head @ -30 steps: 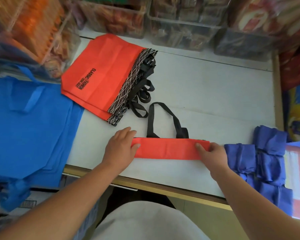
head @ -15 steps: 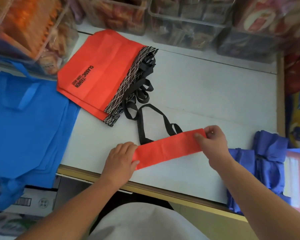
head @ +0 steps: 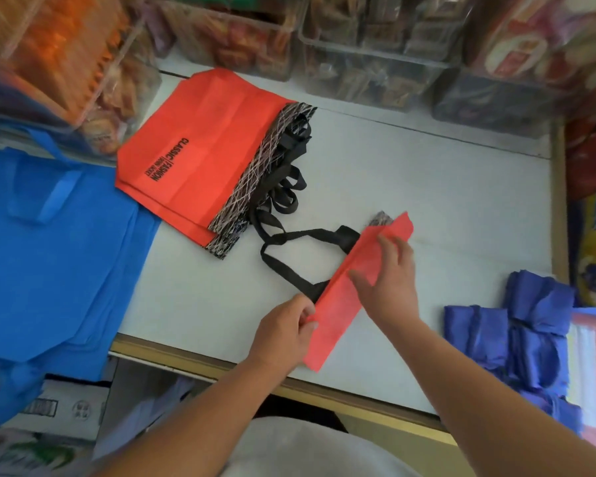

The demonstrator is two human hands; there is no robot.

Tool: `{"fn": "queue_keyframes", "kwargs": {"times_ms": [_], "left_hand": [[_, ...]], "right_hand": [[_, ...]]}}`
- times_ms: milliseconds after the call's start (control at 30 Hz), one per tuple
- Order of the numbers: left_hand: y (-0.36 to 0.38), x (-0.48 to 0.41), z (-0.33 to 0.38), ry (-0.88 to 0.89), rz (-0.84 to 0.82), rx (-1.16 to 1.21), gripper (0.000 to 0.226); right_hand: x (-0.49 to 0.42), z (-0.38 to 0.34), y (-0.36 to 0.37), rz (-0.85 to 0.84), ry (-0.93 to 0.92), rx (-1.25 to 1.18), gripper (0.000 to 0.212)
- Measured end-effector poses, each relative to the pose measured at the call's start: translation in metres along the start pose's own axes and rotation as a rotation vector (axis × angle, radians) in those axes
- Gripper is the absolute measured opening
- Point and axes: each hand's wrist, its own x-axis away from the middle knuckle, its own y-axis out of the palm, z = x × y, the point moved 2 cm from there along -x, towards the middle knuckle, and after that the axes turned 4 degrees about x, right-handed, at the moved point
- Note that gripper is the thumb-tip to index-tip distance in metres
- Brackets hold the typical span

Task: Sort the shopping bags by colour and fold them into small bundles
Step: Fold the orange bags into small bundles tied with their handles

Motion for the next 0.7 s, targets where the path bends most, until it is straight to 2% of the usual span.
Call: {"fn": "queue_keyframes", "kwargs": {"times_ms": [67, 133, 233, 300, 367, 433, 600, 700], "left_hand": [[0.008, 0.003, 0.002, -0.006, -0.091, 0.008, 0.015], [0.011, 0.007, 0.002, 0.06, -0.139, -0.1, 0.012], [0.003, -0.001, 0.004, 0.277, -0.012, -0.276, 0.009], [0.0, -0.013, 0.002, 0.349, 0.066, -0.314, 0.021], [0.002, -0.028, -0.003, 0.301, 0.044, -0.28, 0.039], [0.007, -0.042, -0.005, 0.232, -0.037, -0.226, 0.045], [0.017, -0.053, 0.012, 0.152, -0.068, -0.225, 0.013], [0.024, -0.048, 0.017, 0.117, -0.052, -0.284, 0.015]], "right_hand": [[0.015, 0.014, 0.018, -0.142, -0.052, 0.058, 0.082], [0.019, 0.025, 0.029, -0.179, -0.148, 0.24, 0.079], [0.011, 0.031, 0.033, -0.206, -0.207, 0.372, 0.076], [0.008, 0.034, 0.032, -0.224, -0.219, 0.341, 0.078], [0.008, 0.04, 0.031, -0.218, -0.237, 0.291, 0.079], [0.008, 0.045, 0.03, -0.218, -0.24, 0.255, 0.077], [0.006, 0.046, 0.029, -0.153, -0.231, 0.189, 0.064], [0.008, 0.044, 0.032, -0.13, -0.222, 0.197, 0.069]]}}
